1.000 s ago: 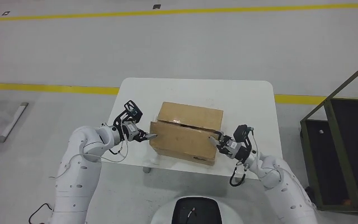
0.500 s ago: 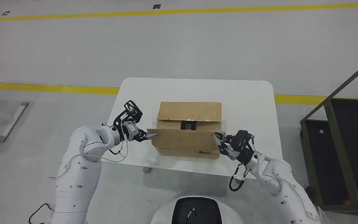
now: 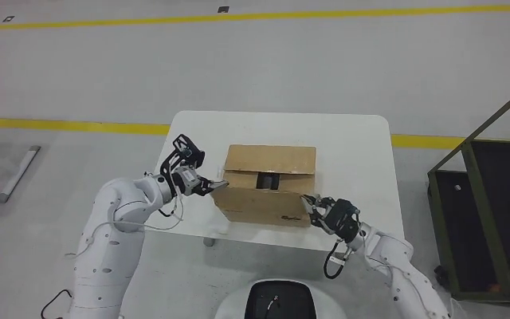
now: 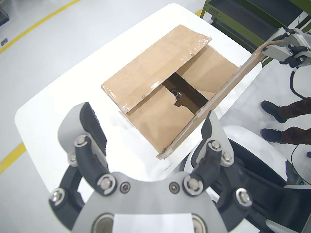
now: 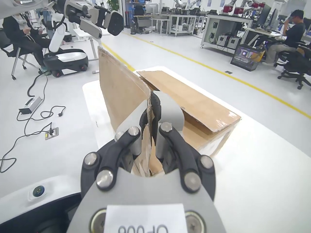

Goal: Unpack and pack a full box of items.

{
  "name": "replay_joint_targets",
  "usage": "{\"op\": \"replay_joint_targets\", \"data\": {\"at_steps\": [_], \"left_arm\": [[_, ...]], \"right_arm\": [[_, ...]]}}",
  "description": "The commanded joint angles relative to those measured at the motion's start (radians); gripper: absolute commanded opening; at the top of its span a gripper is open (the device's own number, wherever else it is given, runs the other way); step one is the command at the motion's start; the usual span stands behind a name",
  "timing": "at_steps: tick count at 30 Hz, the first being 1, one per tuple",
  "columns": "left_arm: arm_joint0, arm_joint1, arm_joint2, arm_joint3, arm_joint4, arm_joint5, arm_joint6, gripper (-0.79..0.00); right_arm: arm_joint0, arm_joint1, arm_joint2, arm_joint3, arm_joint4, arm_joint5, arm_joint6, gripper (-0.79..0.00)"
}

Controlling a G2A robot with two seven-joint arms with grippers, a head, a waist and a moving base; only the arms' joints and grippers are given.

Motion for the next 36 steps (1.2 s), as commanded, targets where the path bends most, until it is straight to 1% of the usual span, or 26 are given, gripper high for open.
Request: {"op": "replay_joint_targets", "data": {"at_steps": [1,2,3,4,6,7,9,10,11,15,16,19,21,23,26,28,30,31,33,34,36], "left_arm": [[-0.021,-0.001,0.034,0.007,0.008,0.027,-0.027,-0.597],[-0.031,-0.002,0.049,0.013,0.011,0.040,-0.033,-0.705],[-0.040,-0.003,0.064,0.016,0.011,0.047,-0.037,-0.770],[-0.048,-0.003,0.076,0.020,0.012,0.054,-0.038,-0.785],[-0.061,-0.003,0.098,0.028,0.019,0.061,-0.042,-0.785],[-0.067,-0.003,0.108,0.033,0.022,0.059,-0.046,-0.785],[-0.080,-0.002,0.126,0.047,0.039,0.065,-0.060,-0.785],[-0.087,-0.002,0.135,0.054,0.045,0.073,-0.061,-0.785],[-0.093,-0.002,0.142,0.060,0.052,0.081,-0.058,-0.785],[-0.115,-0.002,0.172,0.081,0.070,0.099,-0.054,-0.785],[-0.121,-0.002,0.181,0.086,0.074,0.099,-0.062,-0.785],[-0.138,-0.001,0.206,0.100,0.079,0.095,-0.082,-0.785],[-0.147,0.000,0.216,0.106,0.078,0.089,-0.088,-0.785],[-0.153,0.001,0.227,0.109,0.079,0.079,-0.098,-0.785],[-0.159,0.004,0.242,0.109,0.085,0.063,-0.116,-0.785],[-0.159,0.007,0.250,0.109,0.085,0.052,-0.119,-0.785],[-0.159,0.009,0.253,0.111,0.083,0.041,-0.122,-0.785],[-0.160,0.011,0.254,0.112,0.083,0.039,-0.124,-0.785],[-0.159,0.014,0.256,0.113,0.085,0.033,-0.131,-0.785],[-0.159,0.016,0.258,0.114,0.086,0.030,-0.133,-0.785],[-0.159,0.018,0.260,0.115,0.086,0.026,-0.136,-0.785]], "right_arm": [[-0.003,0.001,-0.004,-0.003,-0.018,0.005,-0.006,-0.785],[-0.004,0.002,-0.007,-0.004,-0.025,0.007,-0.011,-0.785],[-0.006,0.003,-0.009,-0.005,-0.030,0.008,-0.015,-0.785],[-0.007,0.003,-0.011,-0.005,-0.033,0.010,-0.018,-0.785],[-0.009,0.005,-0.013,-0.006,-0.039,0.013,-0.022,-0.733],[-0.009,0.005,-0.014,-0.006,-0.041,0.014,-0.024,-0.730],[-0.010,0.006,-0.015,-0.006,-0.043,0.016,-0.027,-0.730],[-0.010,0.007,-0.016,-0.007,-0.044,0.017,-0.028,-0.745],[-0.011,0.008,-0.016,-0.006,-0.046,0.017,-0.030,-0.785],[-0.009,0.010,-0.020,-0.003,-0.053,0.014,-0.034,-0.785],[-0.008,0.011,-0.021,-0.002,-0.054,0.015,-0.035,-0.763],[-0.004,0.012,-0.024,0.001,-0.055,0.017,-0.041,-0.763],[-0.001,0.013,-0.027,0.000,-0.059,0.017,-0.045,-0.745],[0.001,0.014,-0.029,-0.002,-0.065,0.016,-0.049,-0.770],[0.000,0.016,-0.030,-0.004,-0.069,0.015,-0.056,-0.773],[0.000,0.018,-0.029,-0.006,-0.072,0.013,-0.058,-0.745],[-0.001,0.020,-0.028,-0.008,-0.071,0.011,-0.063,-0.683],[-0.002,0.021,-0.027,-0.009,-0.072,0.008,-0.064,-0.680],[-0.002,0.022,-0.026,-0.010,-0.073,0.004,-0.065,-0.699],[-0.002,0.023,-0.027,-0.011,-0.074,0.003,-0.067,-0.677],[-0.003,0.025,-0.028,-0.012,-0.075,-0.001,-0.070,-0.594]]}}
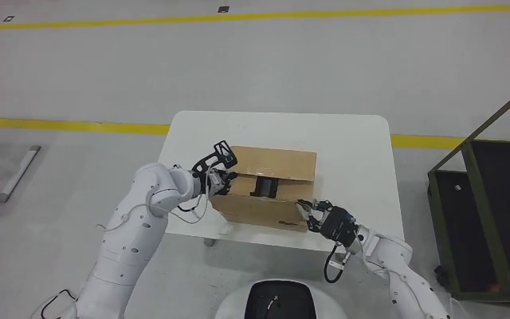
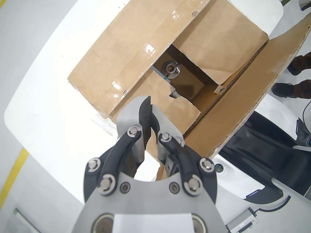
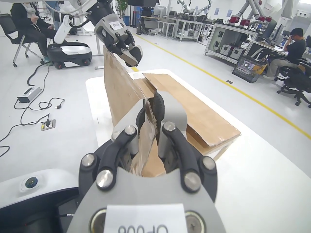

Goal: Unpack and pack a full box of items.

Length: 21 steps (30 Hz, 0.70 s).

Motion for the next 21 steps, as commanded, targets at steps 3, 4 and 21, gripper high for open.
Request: {"op": "replay_joint_targets", "data": {"at_steps": [3,4,21], "left_arm": [[0.002,0.006,0.005,-0.007,0.004,-0.014,-0.005,-0.785],[0.004,0.008,0.005,-0.011,0.003,-0.020,-0.006,-0.785],[0.049,0.040,-0.002,-0.091,-0.024,-0.068,-0.031,-0.785]], "right_arm": [[-0.003,0.002,-0.002,-0.003,0.001,-0.002,-0.005,-0.453],[-0.004,0.003,-0.003,-0.006,0.002,-0.004,-0.007,-0.413],[-0.030,0.018,0.081,0.031,0.310,-0.163,-0.044,0.000]]}}
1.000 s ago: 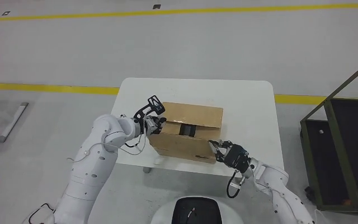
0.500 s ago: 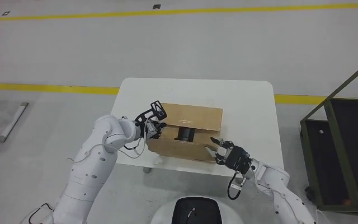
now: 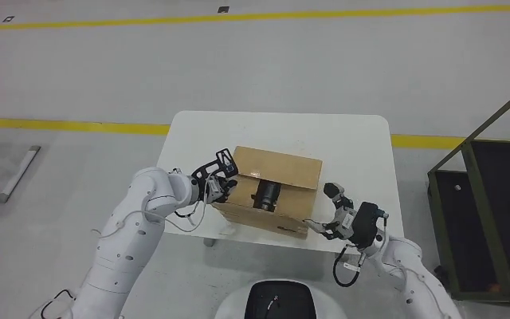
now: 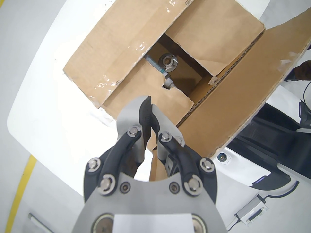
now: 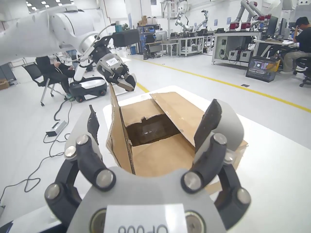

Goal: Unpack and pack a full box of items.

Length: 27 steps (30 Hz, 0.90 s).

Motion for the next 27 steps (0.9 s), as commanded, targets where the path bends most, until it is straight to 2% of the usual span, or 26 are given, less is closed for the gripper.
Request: {"op": "replay_joint_targets", "data": {"at_steps": [1,4,5,7,10,15,17,18,24,27], "left_arm": [[0.010,0.004,-0.004,-0.011,-0.013,-0.009,-0.004,-0.785],[0.025,0.012,-0.011,-0.035,-0.034,-0.028,-0.021,-0.785],[0.031,0.015,-0.013,-0.044,-0.039,-0.037,-0.026,-0.785],[0.041,0.021,-0.016,-0.058,-0.043,-0.053,-0.038,-0.785],[0.053,0.030,-0.020,-0.074,-0.050,-0.077,-0.051,-0.785],[0.070,0.050,-0.004,-0.078,-0.035,-0.106,-0.022,-0.785],[0.074,0.060,0.005,-0.077,-0.027,-0.115,-0.013,-0.785],[0.075,0.065,0.010,-0.077,-0.025,-0.119,-0.009,-0.785],[0.078,0.098,0.041,-0.083,-0.024,-0.164,0.036,-0.785],[0.069,0.120,0.077,-0.077,-0.010,-0.195,0.067,-0.785]], "right_arm": [[-0.001,0.001,0.010,0.010,0.045,-0.018,0.002,0.000],[0.002,0.003,0.028,0.035,0.112,-0.016,0.035,-0.006],[0.005,0.003,0.029,0.035,0.127,-0.014,0.048,-0.071],[0.006,0.003,0.030,0.046,0.155,0.004,0.081,-0.268],[0.012,0.001,0.019,0.050,0.186,0.021,0.124,-0.425],[0.029,-0.005,-0.014,0.071,0.230,0.060,0.189,-0.511],[0.040,-0.008,-0.027,0.082,0.243,0.103,0.234,-0.576],[0.044,-0.010,-0.035,0.083,0.261,0.113,0.247,-0.640],[0.069,-0.014,-0.062,0.099,0.305,0.131,0.316,-0.699],[0.080,-0.016,-0.073,0.106,0.307,0.143,0.333,-0.683]]}}
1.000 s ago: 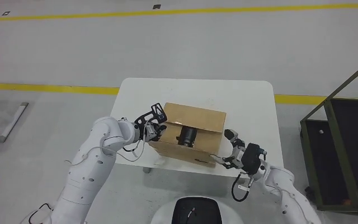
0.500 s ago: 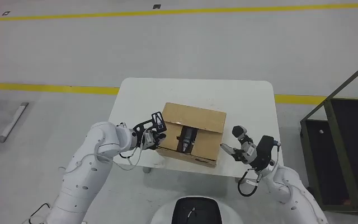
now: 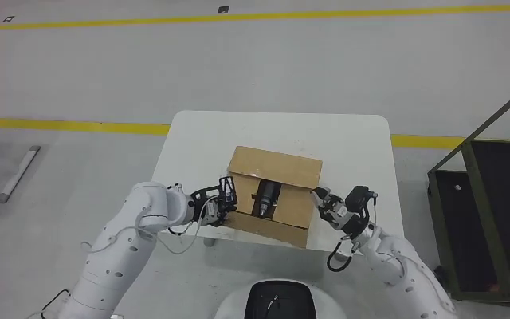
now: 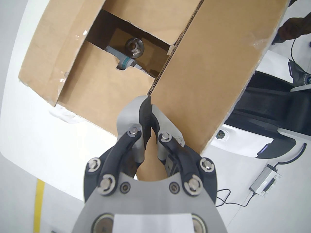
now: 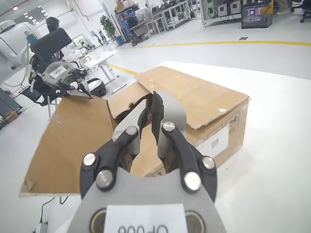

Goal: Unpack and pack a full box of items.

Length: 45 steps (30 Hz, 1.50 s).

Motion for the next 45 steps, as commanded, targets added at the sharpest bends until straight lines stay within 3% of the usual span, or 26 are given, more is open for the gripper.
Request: {"op": "replay_joint_targets", "data": {"at_steps": [1,10,16,29,34,38,45], "left_arm": [[-0.007,0.016,0.025,0.002,0.015,-0.019,0.020,-0.785],[-0.050,0.083,0.149,-0.011,-0.050,-0.019,0.020,-0.785],[-0.099,0.105,0.213,0.027,-0.072,-0.018,0.019,-0.785],[-0.173,0.089,0.294,0.129,-0.091,0.025,0.079,-0.785],[-0.195,0.083,0.284,0.162,-0.215,0.061,0.118,-0.785],[-0.207,0.085,0.291,0.164,-0.323,0.040,0.076,-0.785],[-0.223,0.081,0.345,0.157,-0.328,0.073,-0.024,-0.785]], "right_arm": [[0.006,-0.001,-0.007,0.004,0.000,0.009,0.007,-0.677],[0.036,-0.008,-0.038,0.033,-0.015,0.034,-0.006,-0.690],[0.054,-0.012,-0.054,0.058,-0.025,0.042,-0.011,-0.699],[0.077,-0.016,-0.071,0.085,-0.031,0.043,-0.012,-0.705],[0.078,-0.015,-0.067,0.080,-0.027,0.040,-0.011,-0.705],[0.076,-0.015,-0.065,0.077,-0.024,0.036,-0.009,-0.705],[0.075,-0.016,-0.072,0.083,-0.023,0.036,-0.009,-0.714]]}}
